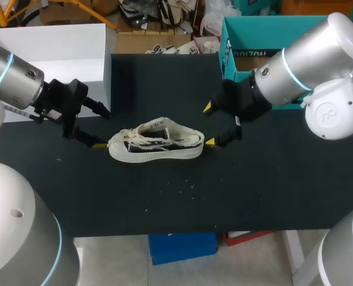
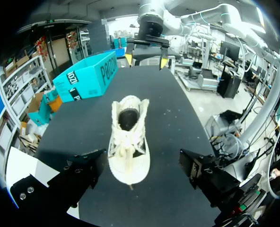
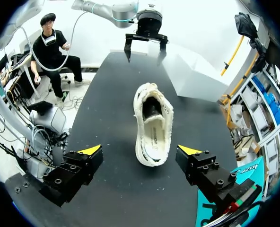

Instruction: Take the shoe out of the shoebox, open the shoe tongue, remove and reinsert the insole, then place the shoe into the shoebox

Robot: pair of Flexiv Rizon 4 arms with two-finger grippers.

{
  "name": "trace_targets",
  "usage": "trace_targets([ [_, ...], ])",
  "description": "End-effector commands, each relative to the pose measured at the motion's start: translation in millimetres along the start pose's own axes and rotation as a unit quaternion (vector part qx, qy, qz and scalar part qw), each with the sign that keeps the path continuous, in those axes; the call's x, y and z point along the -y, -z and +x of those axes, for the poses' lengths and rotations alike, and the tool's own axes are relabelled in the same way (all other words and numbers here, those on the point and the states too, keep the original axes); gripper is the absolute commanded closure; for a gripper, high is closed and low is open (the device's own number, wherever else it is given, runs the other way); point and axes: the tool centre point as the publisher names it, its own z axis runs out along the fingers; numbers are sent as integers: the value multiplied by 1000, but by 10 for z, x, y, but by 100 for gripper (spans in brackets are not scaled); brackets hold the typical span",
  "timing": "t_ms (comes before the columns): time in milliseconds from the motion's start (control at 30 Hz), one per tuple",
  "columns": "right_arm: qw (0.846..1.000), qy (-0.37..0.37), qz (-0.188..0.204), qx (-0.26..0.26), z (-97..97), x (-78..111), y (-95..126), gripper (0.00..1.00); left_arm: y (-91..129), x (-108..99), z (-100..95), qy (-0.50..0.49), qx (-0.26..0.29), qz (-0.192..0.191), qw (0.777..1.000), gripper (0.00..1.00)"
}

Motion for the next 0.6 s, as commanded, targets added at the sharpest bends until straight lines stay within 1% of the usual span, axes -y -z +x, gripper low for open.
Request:
trace_targets([
  [33,1000,-6,-23,-3,-81,90,-229,0,-3,-10,9,-1,2,0,1000,0],
  [200,999,-11,-35,-6,-150,182,-331,0,-3,-10,9,-1,2,0,1000,0],
  [267,999,-11,-40,-8,-167,181,-388,0,-3,-10,9,-1,2,0,1000,0],
  [467,998,-14,-56,-13,-271,348,-594,0,-3,-10,9,-1,2,0,1000,0],
  [600,998,-15,-66,-13,-309,382,-673,0,-3,-10,9,-1,2,0,1000,0],
])
